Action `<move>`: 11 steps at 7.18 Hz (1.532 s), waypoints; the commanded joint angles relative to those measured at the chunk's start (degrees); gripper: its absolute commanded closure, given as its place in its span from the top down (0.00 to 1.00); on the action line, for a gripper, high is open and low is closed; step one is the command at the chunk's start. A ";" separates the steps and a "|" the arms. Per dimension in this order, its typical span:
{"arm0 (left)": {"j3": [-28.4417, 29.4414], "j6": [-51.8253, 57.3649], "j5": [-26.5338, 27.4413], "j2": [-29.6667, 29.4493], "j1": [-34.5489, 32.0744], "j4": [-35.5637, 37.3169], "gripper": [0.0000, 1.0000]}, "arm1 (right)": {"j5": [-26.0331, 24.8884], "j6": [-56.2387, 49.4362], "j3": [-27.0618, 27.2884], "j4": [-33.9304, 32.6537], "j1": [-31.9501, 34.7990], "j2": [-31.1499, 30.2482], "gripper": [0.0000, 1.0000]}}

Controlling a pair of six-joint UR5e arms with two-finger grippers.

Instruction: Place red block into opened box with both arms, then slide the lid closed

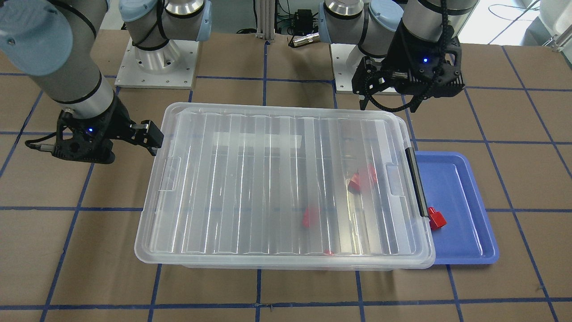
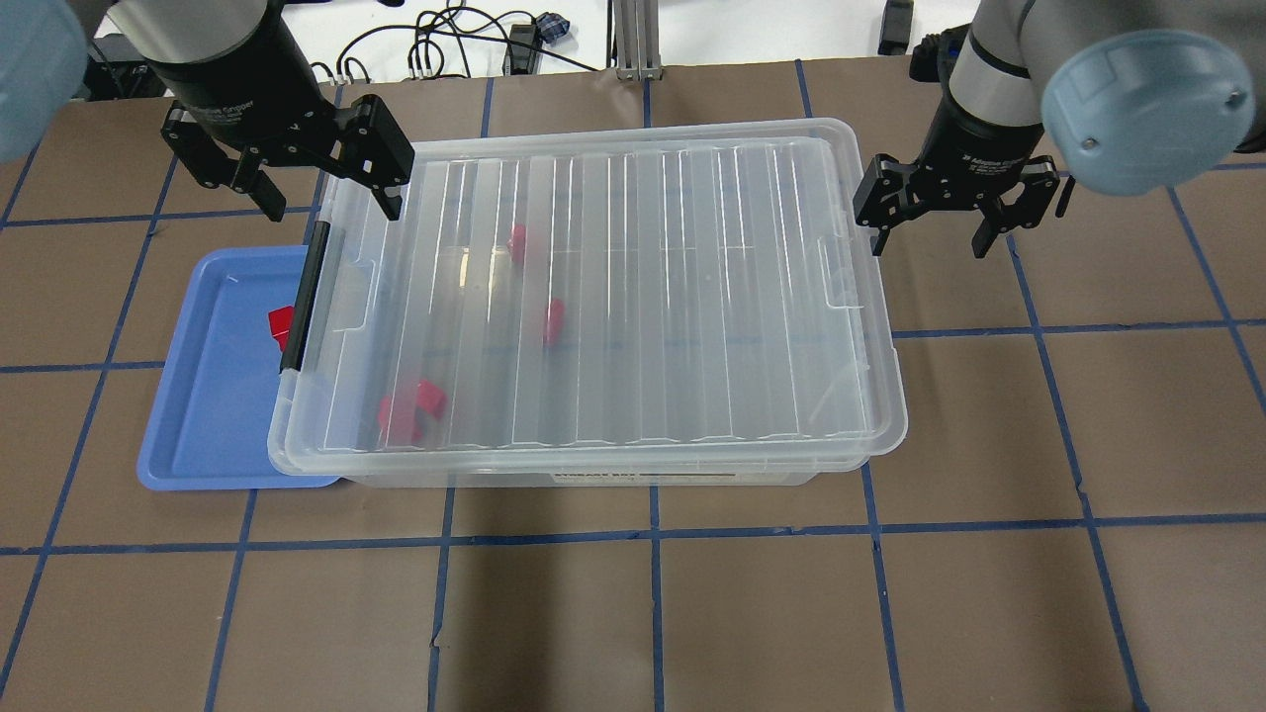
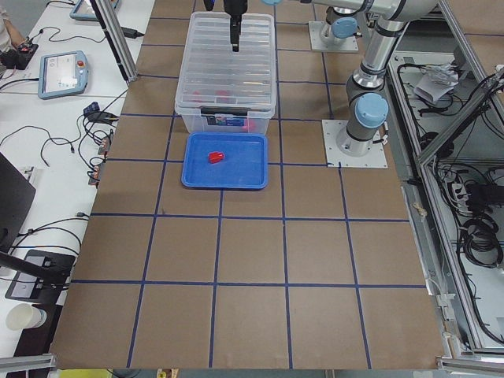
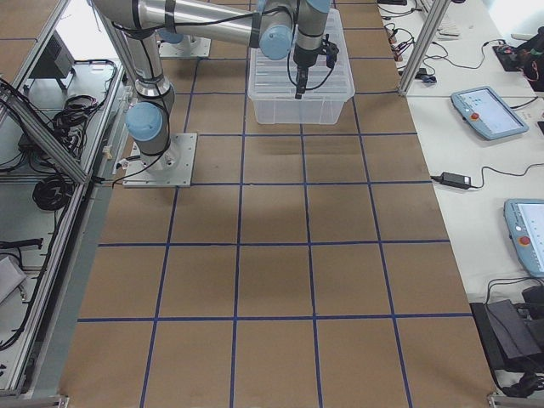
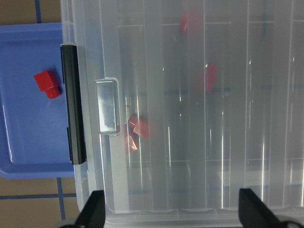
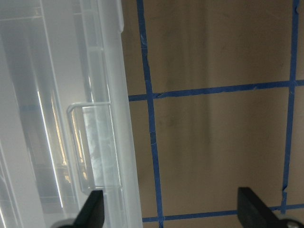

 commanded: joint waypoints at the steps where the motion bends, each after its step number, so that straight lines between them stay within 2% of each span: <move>1: 0.23 -0.12 0.28 0.67 -0.03 -0.06 1.00 | 0.08 -0.26 0.00 -1.41 0.38 2.53 1.00; 4: -0.47 -0.21 0.02 -1.17 -0.03 0.56 1.00 | 0.07 -0.17 -0.44 -2.11 0.38 4.64 1.00; 11: -0.91 -1.00 -0.42 -0.38 0.15 1.96 1.00 | 0.07 -4.30 -0.80 -2.99 -0.68 6.31 1.00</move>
